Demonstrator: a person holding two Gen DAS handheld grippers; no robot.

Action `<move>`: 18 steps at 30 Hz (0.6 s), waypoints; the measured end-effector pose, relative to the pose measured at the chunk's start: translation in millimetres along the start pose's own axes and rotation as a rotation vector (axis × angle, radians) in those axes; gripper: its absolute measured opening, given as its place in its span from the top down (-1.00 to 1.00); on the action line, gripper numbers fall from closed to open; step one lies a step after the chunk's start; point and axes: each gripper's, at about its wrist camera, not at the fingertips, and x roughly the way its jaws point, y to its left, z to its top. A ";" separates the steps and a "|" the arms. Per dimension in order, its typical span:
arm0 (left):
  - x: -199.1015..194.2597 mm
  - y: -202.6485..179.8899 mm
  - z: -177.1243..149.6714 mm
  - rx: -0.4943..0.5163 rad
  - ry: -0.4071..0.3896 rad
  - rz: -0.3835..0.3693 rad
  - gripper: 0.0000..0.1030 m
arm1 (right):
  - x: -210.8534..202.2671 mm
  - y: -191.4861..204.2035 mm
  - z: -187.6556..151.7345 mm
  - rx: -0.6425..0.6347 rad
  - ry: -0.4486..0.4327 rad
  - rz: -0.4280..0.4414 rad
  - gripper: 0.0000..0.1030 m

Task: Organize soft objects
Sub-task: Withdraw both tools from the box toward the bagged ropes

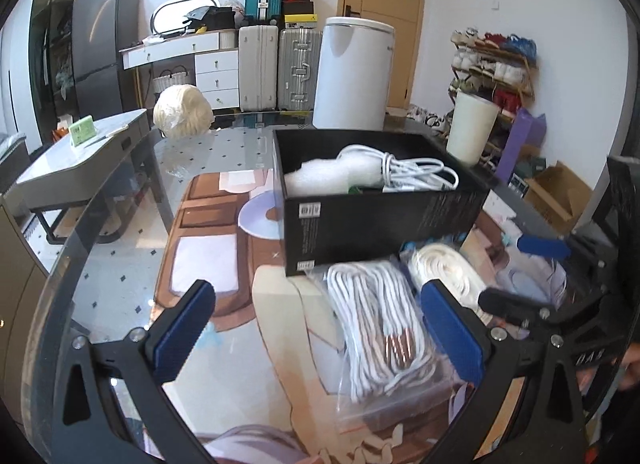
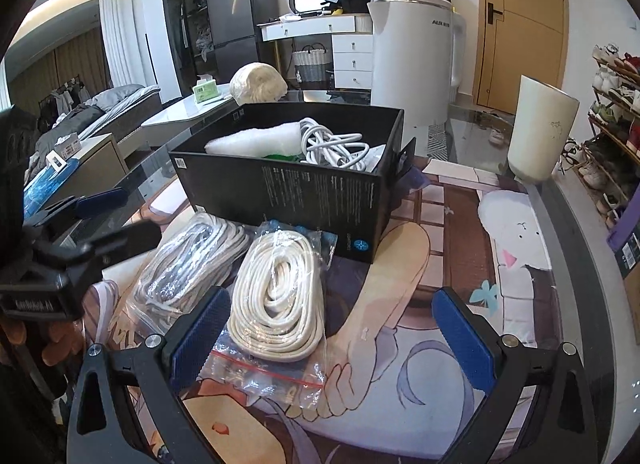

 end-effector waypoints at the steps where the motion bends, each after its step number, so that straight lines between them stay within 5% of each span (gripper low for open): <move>1: -0.3 -1.1 -1.4 0.010 0.002 0.009 -1.00 | 1.1 -1.0 -0.1 0.002 0.005 0.002 -0.99; 18: 3.6 4.8 -11.5 -0.027 0.029 -0.038 -1.00 | 16.4 9.9 -3.5 -0.029 0.088 0.013 -0.99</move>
